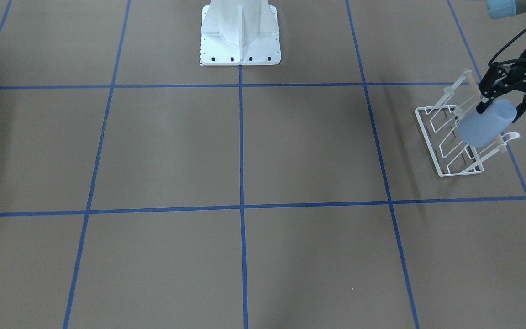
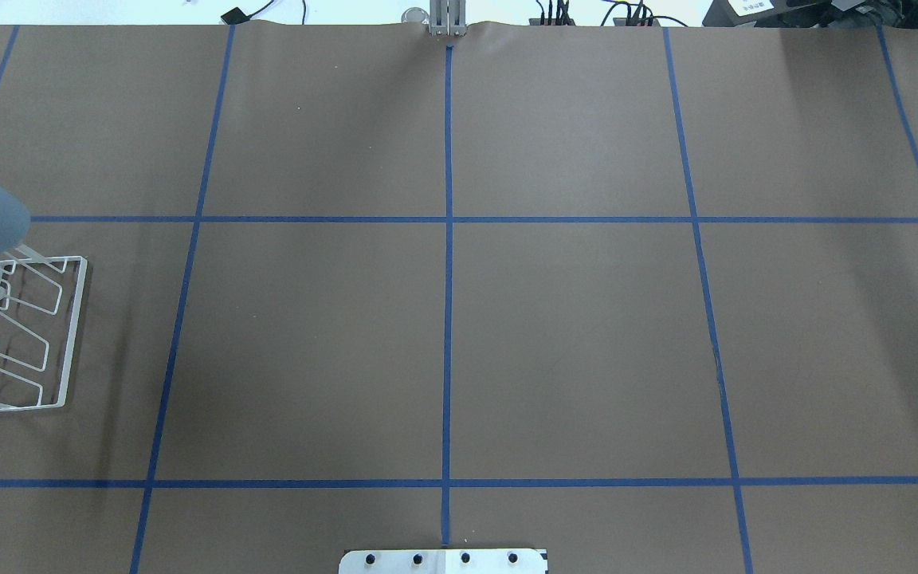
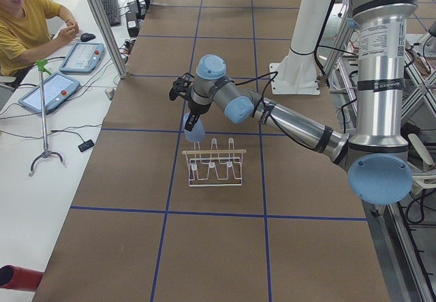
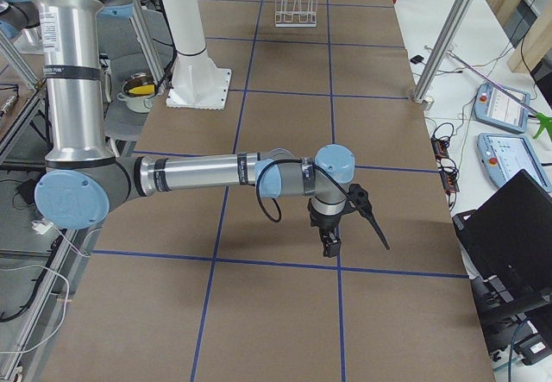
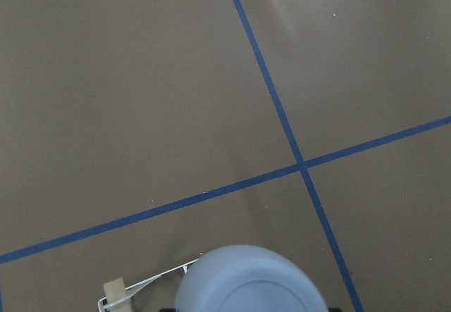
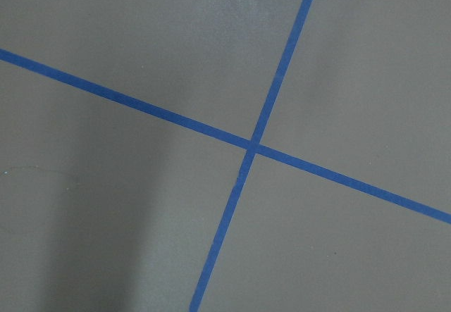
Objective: Hang cup on cup holder
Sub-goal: 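Lower the cup with the left gripper onto a peg of the rack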
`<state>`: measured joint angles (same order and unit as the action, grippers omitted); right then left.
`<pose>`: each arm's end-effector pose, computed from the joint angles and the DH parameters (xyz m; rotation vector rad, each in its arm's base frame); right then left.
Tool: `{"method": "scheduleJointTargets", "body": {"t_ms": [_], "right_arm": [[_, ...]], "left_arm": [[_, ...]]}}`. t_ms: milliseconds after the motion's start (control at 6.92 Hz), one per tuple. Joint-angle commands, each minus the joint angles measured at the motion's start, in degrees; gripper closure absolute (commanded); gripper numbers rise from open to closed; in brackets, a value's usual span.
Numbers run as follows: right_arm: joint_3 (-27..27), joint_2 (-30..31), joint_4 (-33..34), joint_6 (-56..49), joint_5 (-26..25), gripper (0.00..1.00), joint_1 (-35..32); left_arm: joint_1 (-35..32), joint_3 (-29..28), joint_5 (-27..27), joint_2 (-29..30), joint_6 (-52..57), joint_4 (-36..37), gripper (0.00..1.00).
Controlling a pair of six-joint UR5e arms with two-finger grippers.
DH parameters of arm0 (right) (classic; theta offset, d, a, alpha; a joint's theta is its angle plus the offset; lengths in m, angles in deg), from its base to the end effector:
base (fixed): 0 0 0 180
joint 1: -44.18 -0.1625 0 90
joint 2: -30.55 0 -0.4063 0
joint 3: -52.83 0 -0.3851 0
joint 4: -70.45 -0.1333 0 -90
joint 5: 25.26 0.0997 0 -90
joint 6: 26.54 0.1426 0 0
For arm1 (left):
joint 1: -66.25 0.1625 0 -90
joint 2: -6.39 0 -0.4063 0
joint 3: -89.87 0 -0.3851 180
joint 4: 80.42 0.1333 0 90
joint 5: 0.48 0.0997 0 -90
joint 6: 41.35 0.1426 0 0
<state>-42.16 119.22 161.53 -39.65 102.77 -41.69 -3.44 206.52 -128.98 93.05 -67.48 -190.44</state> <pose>0.0092 -0.5037 0.6290 0.1403 -0.6573 -0.3199 0.1245 -0.4648 0.4285 0.4154 0.8725 0.1604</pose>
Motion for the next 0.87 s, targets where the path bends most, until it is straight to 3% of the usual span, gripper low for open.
{"method": "scheduleJointTargets", "body": {"t_ms": [0, 722], "right_arm": [[0.2, 0.0, 0.0, 0.0, 0.0, 0.00, 0.0], [0.9, 0.1, 0.0, 0.0, 0.1, 0.00, 0.0]], "left_arm": [[0.2, -0.6, 0.0, -0.1, -0.1, 0.0, 0.80], [2.4, -1.7, 0.0, -0.2, -0.3, -0.2, 0.79]]}}
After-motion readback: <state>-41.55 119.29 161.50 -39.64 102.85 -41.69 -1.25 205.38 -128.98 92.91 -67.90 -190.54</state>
